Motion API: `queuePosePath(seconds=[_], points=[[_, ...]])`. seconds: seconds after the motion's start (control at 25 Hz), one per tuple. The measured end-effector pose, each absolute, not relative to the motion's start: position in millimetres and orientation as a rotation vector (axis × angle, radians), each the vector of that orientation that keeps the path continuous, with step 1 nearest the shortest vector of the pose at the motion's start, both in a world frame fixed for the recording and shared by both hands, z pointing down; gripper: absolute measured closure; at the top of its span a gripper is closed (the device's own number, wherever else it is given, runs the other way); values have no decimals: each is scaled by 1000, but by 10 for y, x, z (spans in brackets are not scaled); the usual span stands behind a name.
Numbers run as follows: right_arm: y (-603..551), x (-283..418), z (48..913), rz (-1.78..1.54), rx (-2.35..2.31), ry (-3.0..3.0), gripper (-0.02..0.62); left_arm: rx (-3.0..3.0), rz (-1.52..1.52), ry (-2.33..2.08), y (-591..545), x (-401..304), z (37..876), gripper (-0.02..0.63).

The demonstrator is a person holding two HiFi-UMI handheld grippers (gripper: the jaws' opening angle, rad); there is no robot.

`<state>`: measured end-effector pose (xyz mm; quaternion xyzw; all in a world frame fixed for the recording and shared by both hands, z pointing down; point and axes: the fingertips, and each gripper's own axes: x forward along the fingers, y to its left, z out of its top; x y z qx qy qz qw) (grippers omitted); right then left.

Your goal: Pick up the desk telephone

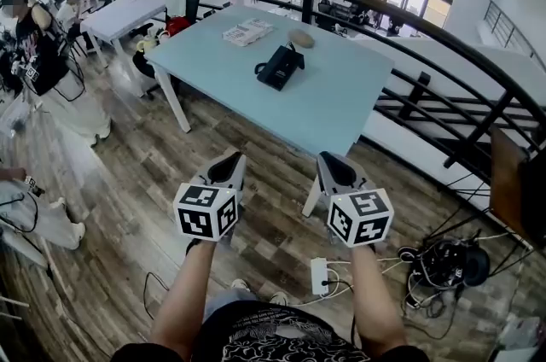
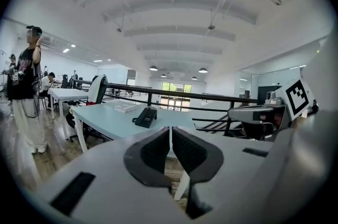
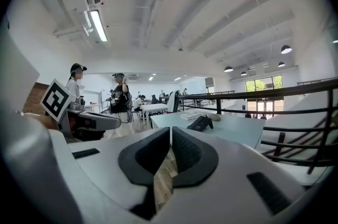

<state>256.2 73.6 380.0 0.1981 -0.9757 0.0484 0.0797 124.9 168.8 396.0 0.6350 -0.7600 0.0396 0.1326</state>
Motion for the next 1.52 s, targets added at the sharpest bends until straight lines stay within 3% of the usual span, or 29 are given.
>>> queuePosePath(seconds=[0.56, 1.52], points=[[163, 1848, 3959, 168, 642, -2892, 589, 1892, 86, -2163, 1047, 511, 4052, 582], [-658, 214, 4068, 235, 860, -2784, 456, 2019, 97, -1960, 60, -1290, 4185, 446]])
